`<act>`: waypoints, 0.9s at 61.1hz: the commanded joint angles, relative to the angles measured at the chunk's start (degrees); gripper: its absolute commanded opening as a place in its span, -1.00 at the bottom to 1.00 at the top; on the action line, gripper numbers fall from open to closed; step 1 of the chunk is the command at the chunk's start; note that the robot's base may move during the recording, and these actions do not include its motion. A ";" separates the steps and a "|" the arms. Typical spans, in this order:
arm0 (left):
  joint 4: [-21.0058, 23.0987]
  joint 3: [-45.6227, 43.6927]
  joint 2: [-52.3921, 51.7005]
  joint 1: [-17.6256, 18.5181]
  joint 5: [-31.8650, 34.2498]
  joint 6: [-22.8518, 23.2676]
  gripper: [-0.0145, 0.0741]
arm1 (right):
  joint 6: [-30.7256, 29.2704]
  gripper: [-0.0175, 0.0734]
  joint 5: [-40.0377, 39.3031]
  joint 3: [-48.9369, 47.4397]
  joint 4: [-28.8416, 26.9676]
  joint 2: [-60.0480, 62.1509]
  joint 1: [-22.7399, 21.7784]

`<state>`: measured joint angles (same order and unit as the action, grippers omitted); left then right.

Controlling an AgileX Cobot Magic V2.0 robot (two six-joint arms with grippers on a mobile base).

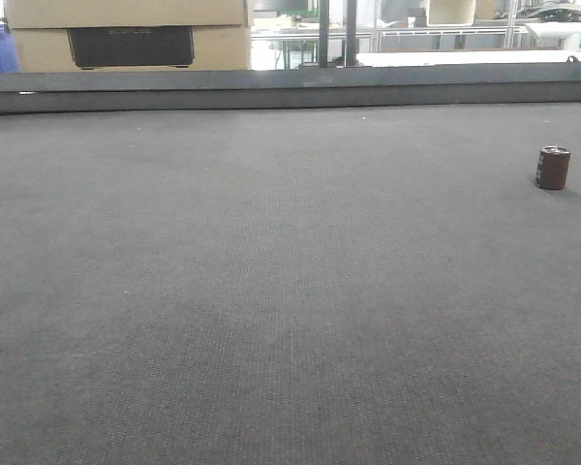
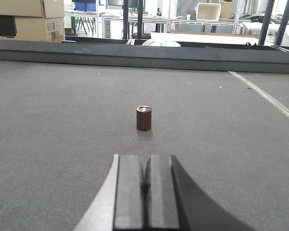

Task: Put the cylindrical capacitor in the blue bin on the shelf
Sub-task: 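Lower right gripper to maroon capacitor and left gripper to orange cylinder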

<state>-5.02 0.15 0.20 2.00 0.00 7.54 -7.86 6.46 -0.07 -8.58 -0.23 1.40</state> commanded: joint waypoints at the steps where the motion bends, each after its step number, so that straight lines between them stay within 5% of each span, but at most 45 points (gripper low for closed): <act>1: -0.28 -0.15 -0.20 0.36 1.00 0.12 -0.92 | -0.03 -0.95 -1.01 0.07 0.29 0.23 -0.01; 40: -0.28 -0.15 -0.20 0.29 2.98 0.12 -0.92 | -0.03 -0.95 -3.09 0.07 0.29 0.23 -0.01; 55: 1.51 -0.15 -0.20 0.06 10.46 0.12 -0.92 | -0.03 -0.95 -6.89 0.07 0.29 0.23 -0.01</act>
<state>-4.10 0.15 0.20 2.00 6.41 7.54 -7.86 2.57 -0.07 -8.58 -0.14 1.40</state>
